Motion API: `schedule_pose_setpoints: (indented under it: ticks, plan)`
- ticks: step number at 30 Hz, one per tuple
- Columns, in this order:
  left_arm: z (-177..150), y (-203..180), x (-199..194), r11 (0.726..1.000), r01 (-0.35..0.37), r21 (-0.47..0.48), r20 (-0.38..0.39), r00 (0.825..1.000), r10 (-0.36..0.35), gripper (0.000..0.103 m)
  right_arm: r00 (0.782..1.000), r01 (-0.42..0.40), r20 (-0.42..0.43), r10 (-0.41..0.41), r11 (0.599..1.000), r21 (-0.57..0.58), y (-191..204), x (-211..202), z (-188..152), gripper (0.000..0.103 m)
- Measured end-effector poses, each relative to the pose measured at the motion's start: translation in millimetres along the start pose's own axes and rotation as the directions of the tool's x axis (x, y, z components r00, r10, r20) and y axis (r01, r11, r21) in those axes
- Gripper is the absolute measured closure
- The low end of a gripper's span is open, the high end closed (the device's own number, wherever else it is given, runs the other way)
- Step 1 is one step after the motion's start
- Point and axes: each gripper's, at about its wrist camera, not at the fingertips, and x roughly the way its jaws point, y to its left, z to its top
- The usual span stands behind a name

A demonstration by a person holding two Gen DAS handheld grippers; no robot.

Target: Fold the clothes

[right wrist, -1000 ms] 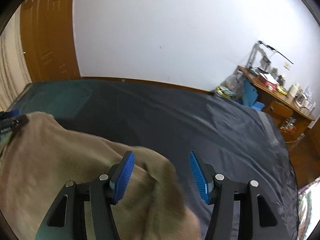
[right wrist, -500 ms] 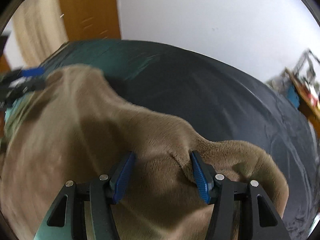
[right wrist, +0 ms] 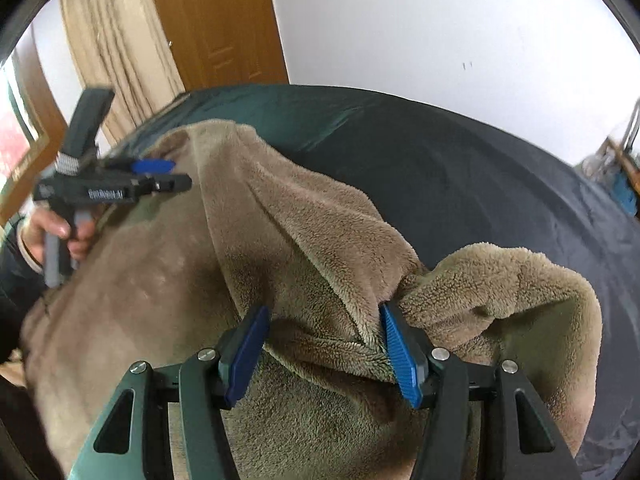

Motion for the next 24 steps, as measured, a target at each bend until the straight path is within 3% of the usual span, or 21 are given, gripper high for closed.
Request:
schedule_pose_setpoints:
  ticks: [3, 6, 11, 17, 22, 24]
  plan:
    - [-2, -2, 1, 1.0, -0.013, 0.021, 0.008, 1.0, 0.013, 0.023, 1.0, -0.026, 0.001, 0.026, 0.999, 0.035, -4, -2, 1, 0.043]
    - [-2, -1, 2, 1.0, -0.012, 0.023, 0.011, 1.0, 0.012, 0.023, 1.0, 0.0, 0.026, -0.001, 0.999, 0.054, -5, -10, 2, 0.043]
    - [-5, 0, 3, 1.0, -0.013, 0.022, 0.014, 1.0, 0.013, 0.022, 0.985, 0.148, 0.071, -0.154, 0.985, 0.088, -15, -19, 16, 0.043]
    - [-4, -1, 5, 1.0, -0.009, 0.02, 0.018, 1.0, 0.009, 0.022, 0.968, 0.237, 0.031, -0.248, 0.949, 0.208, -46, 1, 46, 0.043]
    - [-3, 1, 6, 1.0, 0.0, 0.017, 0.019, 1.0, 0.0, 0.022, 0.987, 0.157, -0.037, -0.153, 0.977, 0.144, -25, 25, 48, 0.044]
    - [-3, 2, 7, 1.0, 0.001, 0.019, 0.019, 1.0, -0.001, 0.021, 0.987, 0.156, -0.054, -0.152, 0.984, 0.083, -9, 27, 42, 0.044]
